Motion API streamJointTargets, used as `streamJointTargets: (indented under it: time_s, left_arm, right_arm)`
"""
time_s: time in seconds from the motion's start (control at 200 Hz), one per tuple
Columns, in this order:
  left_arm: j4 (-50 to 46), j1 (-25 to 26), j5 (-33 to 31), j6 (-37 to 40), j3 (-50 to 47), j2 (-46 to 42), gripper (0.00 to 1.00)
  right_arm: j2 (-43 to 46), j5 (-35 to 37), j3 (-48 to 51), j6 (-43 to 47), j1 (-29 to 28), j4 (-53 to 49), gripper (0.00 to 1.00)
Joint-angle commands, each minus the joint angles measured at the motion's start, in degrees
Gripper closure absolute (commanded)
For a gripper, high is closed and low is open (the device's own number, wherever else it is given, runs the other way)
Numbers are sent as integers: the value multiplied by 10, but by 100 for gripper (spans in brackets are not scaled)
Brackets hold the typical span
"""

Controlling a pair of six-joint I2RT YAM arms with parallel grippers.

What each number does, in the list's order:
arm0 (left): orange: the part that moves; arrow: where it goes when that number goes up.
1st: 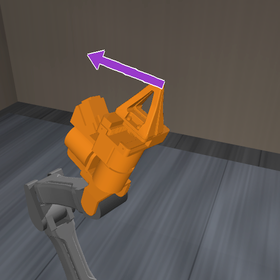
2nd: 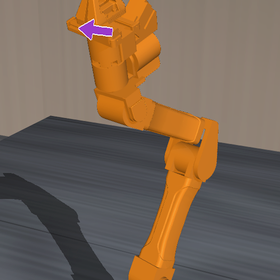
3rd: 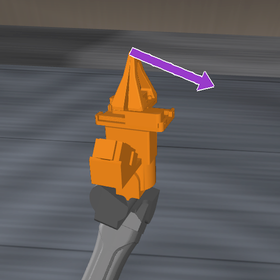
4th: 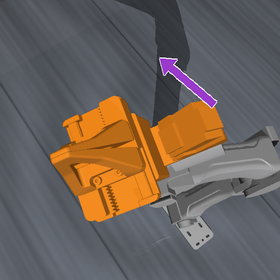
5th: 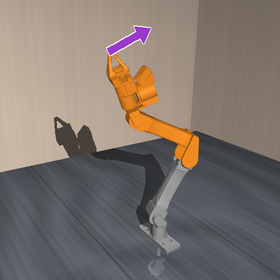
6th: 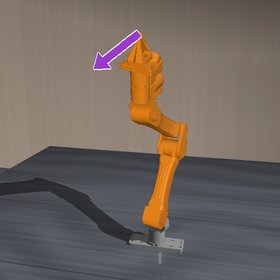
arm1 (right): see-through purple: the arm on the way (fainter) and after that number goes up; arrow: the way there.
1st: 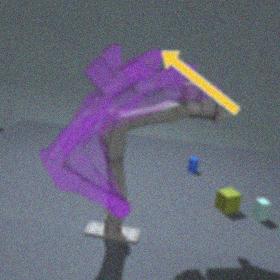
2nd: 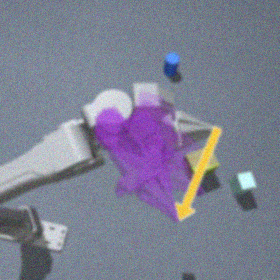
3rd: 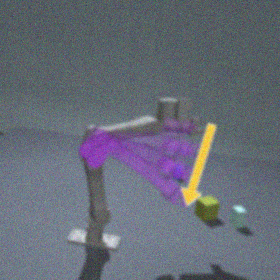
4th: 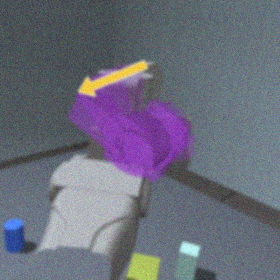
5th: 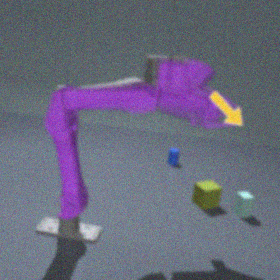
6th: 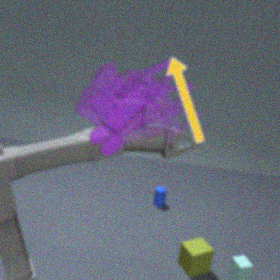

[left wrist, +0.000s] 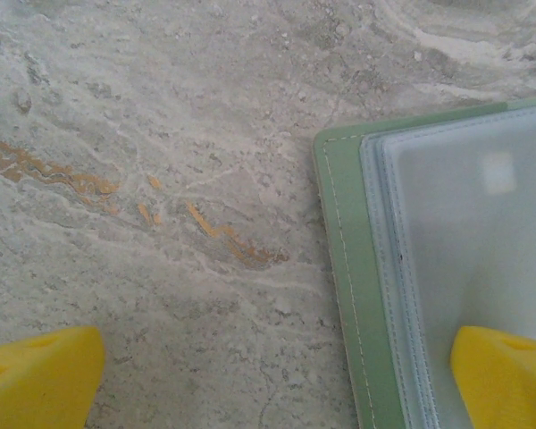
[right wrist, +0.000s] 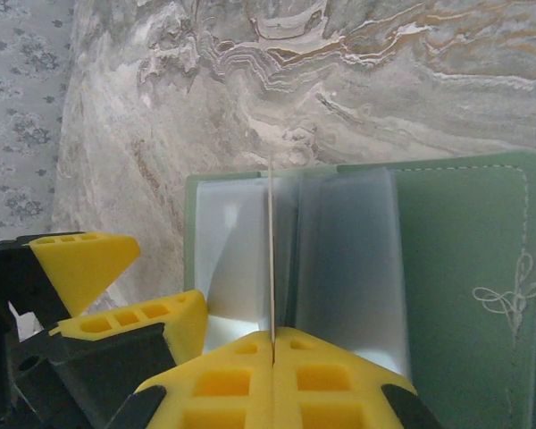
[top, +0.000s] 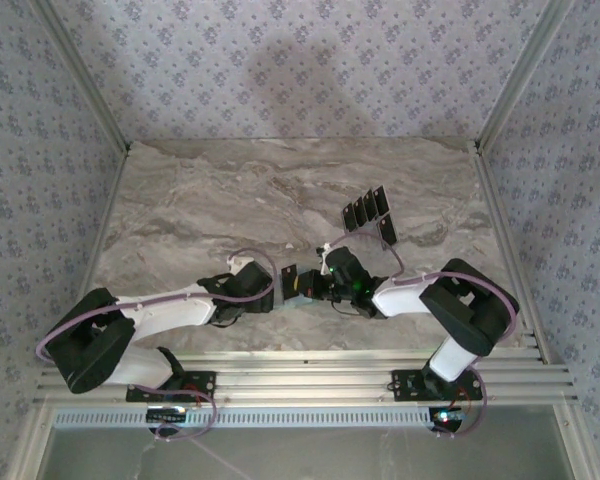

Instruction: Put the credit cards into the card holder

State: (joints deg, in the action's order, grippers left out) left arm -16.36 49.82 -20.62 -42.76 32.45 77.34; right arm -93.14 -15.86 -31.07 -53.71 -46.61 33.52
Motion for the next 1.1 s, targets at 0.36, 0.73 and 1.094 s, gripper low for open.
streamJointTargets:
  time_s: [0.36,0.73,1.094]
  left_arm:
    - [-28,-3,-10,-1,-13,2,0]
    - [-32,-3,-11,-2,-12,-1,0]
    - [-61,-4,-17,10,12,-35,0]
  right_arm:
    - [0,-25,15,-23,-7,24,100]
    - [3,-23,16,-25,-10,23,100]
    - [36,-13,19,-17,-4,-1,100]
